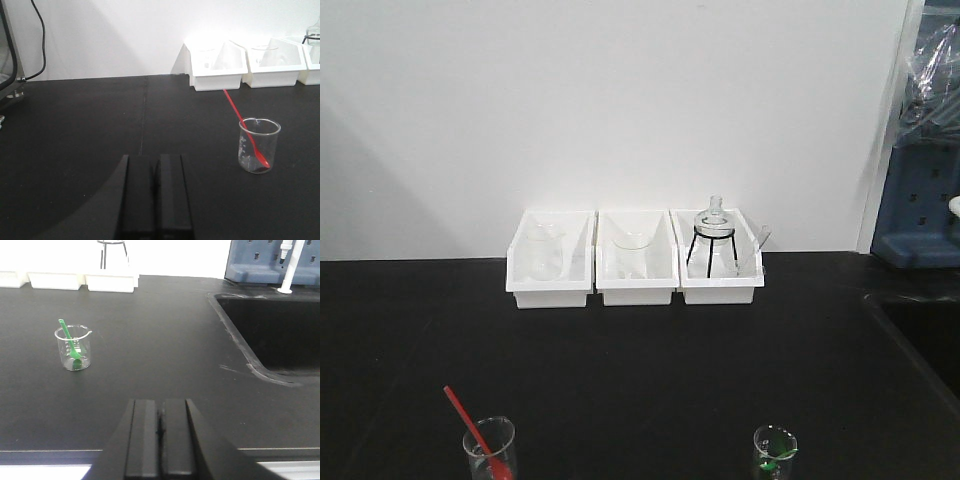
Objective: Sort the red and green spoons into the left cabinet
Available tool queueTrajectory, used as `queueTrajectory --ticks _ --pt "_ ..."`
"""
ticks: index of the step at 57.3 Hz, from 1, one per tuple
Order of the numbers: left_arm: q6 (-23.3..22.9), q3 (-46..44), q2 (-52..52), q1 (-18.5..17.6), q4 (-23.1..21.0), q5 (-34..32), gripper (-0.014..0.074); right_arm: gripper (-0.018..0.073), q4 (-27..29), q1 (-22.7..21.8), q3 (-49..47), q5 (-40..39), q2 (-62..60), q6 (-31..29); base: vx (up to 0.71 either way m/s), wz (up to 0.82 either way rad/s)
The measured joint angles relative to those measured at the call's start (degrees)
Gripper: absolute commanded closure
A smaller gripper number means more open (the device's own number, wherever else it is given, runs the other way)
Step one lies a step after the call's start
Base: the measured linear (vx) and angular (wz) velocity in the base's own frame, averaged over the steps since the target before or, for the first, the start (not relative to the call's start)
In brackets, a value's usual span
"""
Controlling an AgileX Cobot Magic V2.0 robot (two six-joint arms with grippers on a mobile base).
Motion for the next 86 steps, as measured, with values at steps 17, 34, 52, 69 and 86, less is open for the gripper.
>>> queueTrajectory --ticks 17,34,52,69,86 --pt "0.0 0.0 0.0 0.0 0.0 0.0 0.0603 0.0568 0.0 0.0 0.0 0.0 0.0 0.0 0.0 0.0" --pt "0.04 0.0 0.0 0.0 0.0 0.0 0.0603 0.0568 0.0 0.0 0.0 0.0 0.0 0.0 0.0 0.0" --pt "0.04 0.0 0.0 0.0 0.06 0.0 0.0603 0.0568 0.0 0.0 0.0 0.0 0.0 0.0 0.0 0.0" --pt "0.04 0.0 0.0 0.0 0.06 0.0 0.0603 0.0568 -11.91 0.0 0.0 -1.15 0.0 -3.03 0.0 0.0" --pt "0.04 0.0 0.0 0.0 0.06 -0.19 0.0603 0.0568 -13.01 0.0 0.0 -10.66 0.0 6.61 0.0 0.0"
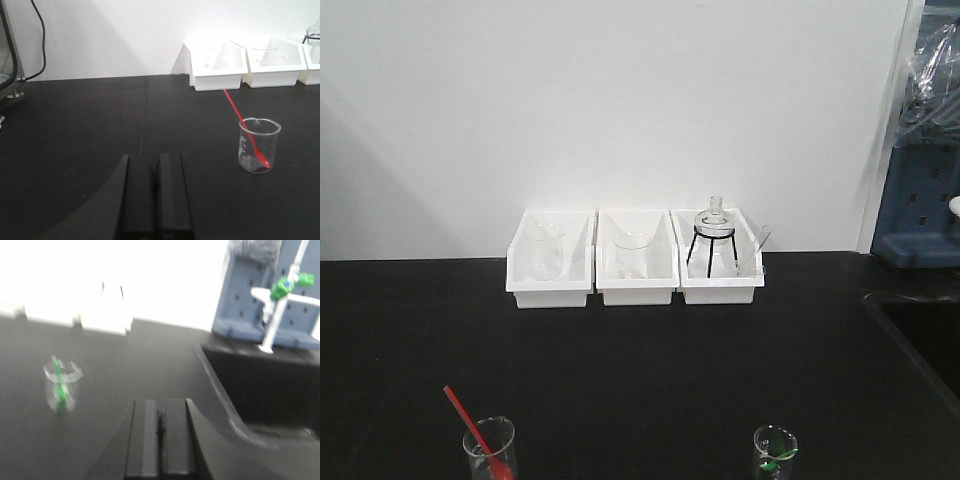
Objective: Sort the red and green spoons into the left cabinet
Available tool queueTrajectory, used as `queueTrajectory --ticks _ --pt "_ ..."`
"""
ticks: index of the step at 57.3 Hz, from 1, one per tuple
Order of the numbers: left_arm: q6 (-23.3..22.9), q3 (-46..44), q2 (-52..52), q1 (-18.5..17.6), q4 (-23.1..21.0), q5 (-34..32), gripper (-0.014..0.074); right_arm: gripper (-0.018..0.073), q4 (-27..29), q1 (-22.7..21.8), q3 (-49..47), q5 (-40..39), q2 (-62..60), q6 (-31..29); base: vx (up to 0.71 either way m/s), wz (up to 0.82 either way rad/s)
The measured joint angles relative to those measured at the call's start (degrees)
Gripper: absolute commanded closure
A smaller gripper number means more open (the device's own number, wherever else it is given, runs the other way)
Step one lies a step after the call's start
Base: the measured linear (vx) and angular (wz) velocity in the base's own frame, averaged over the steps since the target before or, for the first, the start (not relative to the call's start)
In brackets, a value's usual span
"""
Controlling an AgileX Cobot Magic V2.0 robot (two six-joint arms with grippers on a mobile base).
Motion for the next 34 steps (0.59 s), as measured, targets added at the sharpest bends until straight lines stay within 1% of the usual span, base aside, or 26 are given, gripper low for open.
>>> queueTrajectory --ticks 13,21,26,29,34 --pt "0.0 0.0 0.0 0.0 0.0 -3.63 0.0603 0.0568 -0.49 0.0 0.0 -4.31 0.0 0.87 0.0 0.0" --pt "0.0 0.0 0.0 0.0 -0.18 -4.23 0.0603 0.0568 -0.49 0.0 0.0 -9.16 0.0 0.92 0.0 0.0" --pt "0.0 0.0 0.0 0.0 -1.6 -5.85 0.0603 0.0568 0.05 0.0 0.0 -12.02 0.0 1.82 0.0 0.0" --pt "-0.12 0.0 0.0 0.0 -3.25 -7.71 0.0603 0.0568 0.79 0.0 0.0 -13.67 0.0 3.14 0.0 0.0" --pt "-0.49 -0.94 0.0 0.0 -5.02 -10.13 0.0603 0.0568 1.55 0.0 -0.63 -14.04 0.0 5.24 0.0 0.0"
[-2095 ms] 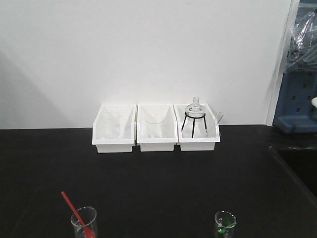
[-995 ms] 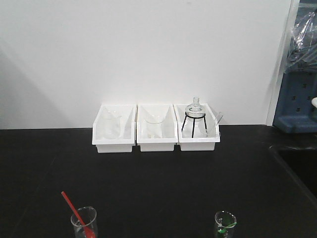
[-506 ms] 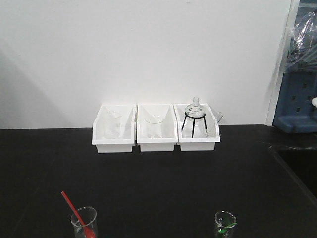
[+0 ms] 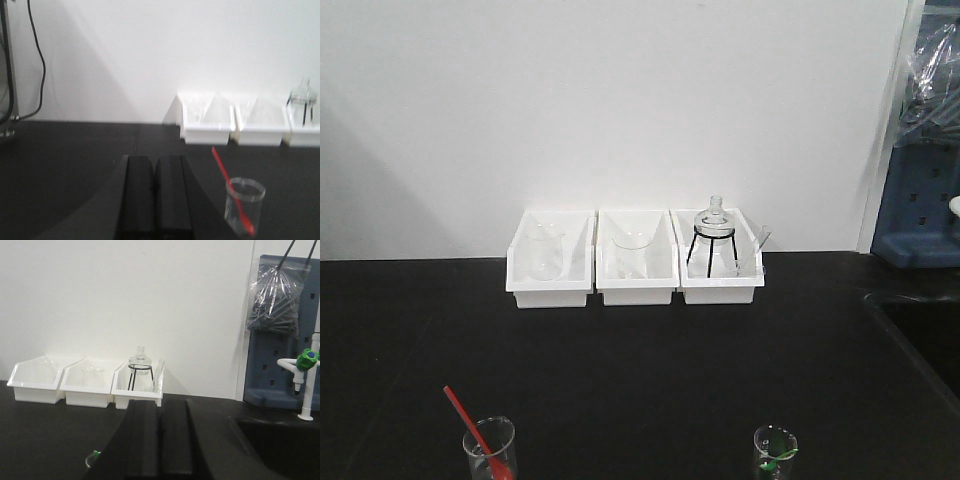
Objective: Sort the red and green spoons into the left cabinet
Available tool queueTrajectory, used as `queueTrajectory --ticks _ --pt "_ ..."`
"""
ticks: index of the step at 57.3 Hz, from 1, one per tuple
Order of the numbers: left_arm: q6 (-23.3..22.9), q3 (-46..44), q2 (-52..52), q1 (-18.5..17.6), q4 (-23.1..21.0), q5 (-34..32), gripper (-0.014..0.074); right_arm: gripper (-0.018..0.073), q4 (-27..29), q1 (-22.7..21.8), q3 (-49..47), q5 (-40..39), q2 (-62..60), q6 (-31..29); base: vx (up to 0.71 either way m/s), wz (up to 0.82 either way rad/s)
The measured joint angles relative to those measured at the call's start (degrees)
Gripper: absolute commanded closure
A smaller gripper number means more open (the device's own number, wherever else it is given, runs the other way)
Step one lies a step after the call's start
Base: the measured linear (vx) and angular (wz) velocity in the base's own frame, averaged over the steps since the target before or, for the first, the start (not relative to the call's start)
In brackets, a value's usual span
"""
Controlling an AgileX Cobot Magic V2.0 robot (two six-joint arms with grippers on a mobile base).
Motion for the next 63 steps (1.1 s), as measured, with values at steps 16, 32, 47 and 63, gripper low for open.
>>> queueTrajectory --ticks 16,32,47,63 --pt "-0.01 -13.63 0.64 0.0 -1.43 0.64 0.0603 0.0564 0.83 0.0 -12.8 19.43 2.52 4.63 0.0 0.0" --pt "-0.12 -17.7 13.76 0.0 -1.44 6.67 0.0603 0.056 0.97 0.0 -16.07 22.63 14.0 4.75 0.0 0.0" --pt "-0.12 -17.7 19.74 0.0 -1.44 7.37 0.0585 0.0529 0.97 0.0 -16.07 22.63 23.04 4.75 0.0 0.0" --pt "-0.12 -17.7 20.78 0.0 -1.44 8.07 0.0442 0.0432 1.33 0.0 -16.07 19.19 28.59 10.12 0.0 0.0"
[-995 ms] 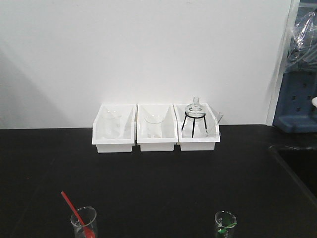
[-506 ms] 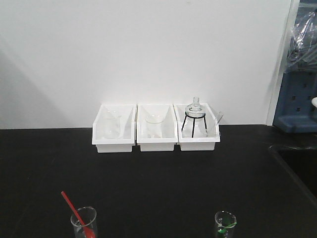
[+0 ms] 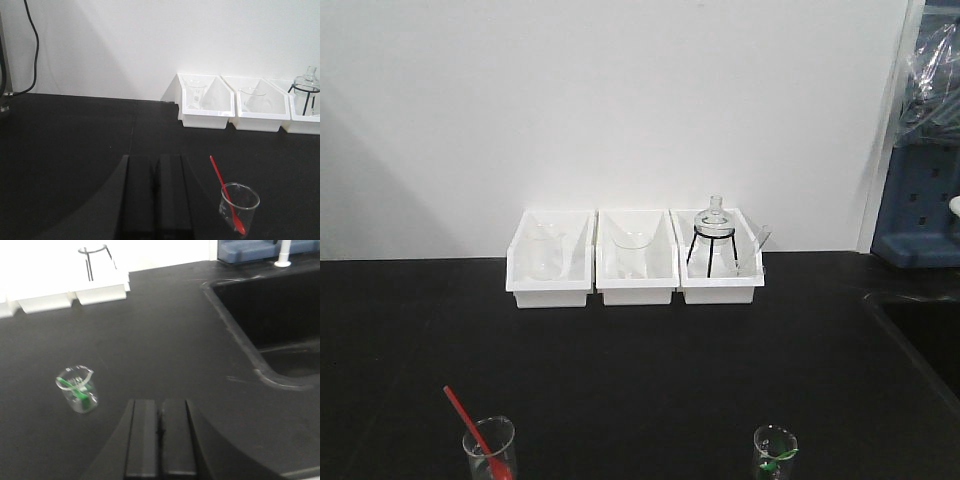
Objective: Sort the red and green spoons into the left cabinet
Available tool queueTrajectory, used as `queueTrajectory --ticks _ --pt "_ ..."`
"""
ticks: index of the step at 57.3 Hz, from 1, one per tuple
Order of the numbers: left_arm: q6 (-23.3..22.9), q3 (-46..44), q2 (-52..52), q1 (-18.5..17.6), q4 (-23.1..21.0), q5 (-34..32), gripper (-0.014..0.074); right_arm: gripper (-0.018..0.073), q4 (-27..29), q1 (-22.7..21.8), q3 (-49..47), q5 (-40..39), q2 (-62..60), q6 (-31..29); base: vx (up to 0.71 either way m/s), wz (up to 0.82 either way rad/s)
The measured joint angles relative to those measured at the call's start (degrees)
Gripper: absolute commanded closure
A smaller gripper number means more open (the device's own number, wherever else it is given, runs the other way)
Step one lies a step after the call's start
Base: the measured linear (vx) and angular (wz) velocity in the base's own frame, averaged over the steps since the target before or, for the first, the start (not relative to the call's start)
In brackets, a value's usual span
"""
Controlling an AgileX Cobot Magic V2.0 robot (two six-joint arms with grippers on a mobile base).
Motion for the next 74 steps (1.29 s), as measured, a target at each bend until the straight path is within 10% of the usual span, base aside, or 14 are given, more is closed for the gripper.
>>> queueTrajectory --ticks 19,38,54,74 --pt "0.0 0.0 0.0 0.0 0.0 1.93 0.0126 0.0155 -0.11 0.0 0.0 -1.77 6.78 0.71 0.0 0.0" --pt "-3.84 0.0 3.87 0.0 -2.59 -1.72 0.0107 0.0111 -1.53 0.0 0.0 -20.89 21.25 -0.21 0.0 0.0" --pt "-6.18 0.0 19.44 -0.58 -2.5 -18.78 0.0107 0.0111 -4.02 0.0 -0.37 -42.93 40.56 -9.46 0.0 0.0" --pt "-22.42 -2.81 45.98 -5.47 20.03 -46.07 0.0107 0.0111 -3.95 0.0 -0.72 -62.43 52.76 -18.34 0.0 0.0"
